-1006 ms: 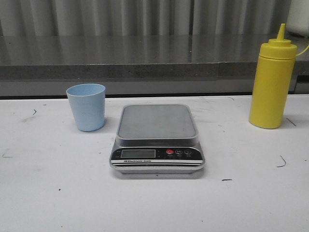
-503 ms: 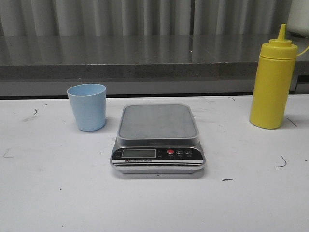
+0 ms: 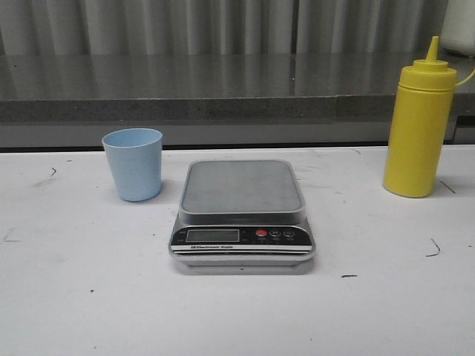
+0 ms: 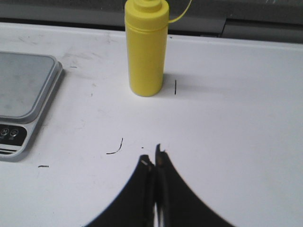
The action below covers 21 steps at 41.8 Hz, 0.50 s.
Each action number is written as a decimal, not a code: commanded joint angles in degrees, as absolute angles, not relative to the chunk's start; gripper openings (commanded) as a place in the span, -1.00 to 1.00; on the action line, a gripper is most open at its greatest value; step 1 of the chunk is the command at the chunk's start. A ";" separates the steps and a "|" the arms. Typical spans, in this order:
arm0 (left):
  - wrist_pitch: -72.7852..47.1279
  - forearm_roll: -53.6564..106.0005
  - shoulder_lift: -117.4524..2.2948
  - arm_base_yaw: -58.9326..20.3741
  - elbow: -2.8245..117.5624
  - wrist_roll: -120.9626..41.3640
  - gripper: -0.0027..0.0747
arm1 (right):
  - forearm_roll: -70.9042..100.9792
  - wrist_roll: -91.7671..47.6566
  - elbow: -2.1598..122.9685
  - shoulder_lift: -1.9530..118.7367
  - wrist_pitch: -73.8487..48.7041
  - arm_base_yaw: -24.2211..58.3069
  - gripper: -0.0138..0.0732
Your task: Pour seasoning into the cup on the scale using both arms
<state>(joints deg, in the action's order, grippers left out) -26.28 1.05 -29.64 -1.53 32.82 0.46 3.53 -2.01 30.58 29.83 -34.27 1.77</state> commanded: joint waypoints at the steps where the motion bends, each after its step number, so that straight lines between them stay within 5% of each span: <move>1: -22.39 1.51 -31.97 -1.47 33.61 0.51 -0.98 | 3.00 -2.75 32.35 32.10 -30.71 1.49 -0.70; 7: -22.55 1.51 -34.56 -1.47 33.32 0.51 -0.86 | 3.00 -2.75 32.35 33.23 -30.71 1.49 -0.07; 12: -23.12 2.87 -36.12 -1.47 33.92 0.51 -0.30 | 3.00 -2.75 32.35 33.23 -30.71 1.49 0.39; 17: -26.66 3.73 -39.14 -3.28 37.40 0.00 0.29 | 3.00 -2.75 32.35 33.23 -30.71 1.49 0.47; 21: -28.80 3.73 -43.10 -6.37 40.77 0.00 0.34 | 3.00 -2.75 32.35 33.23 -30.71 1.49 0.47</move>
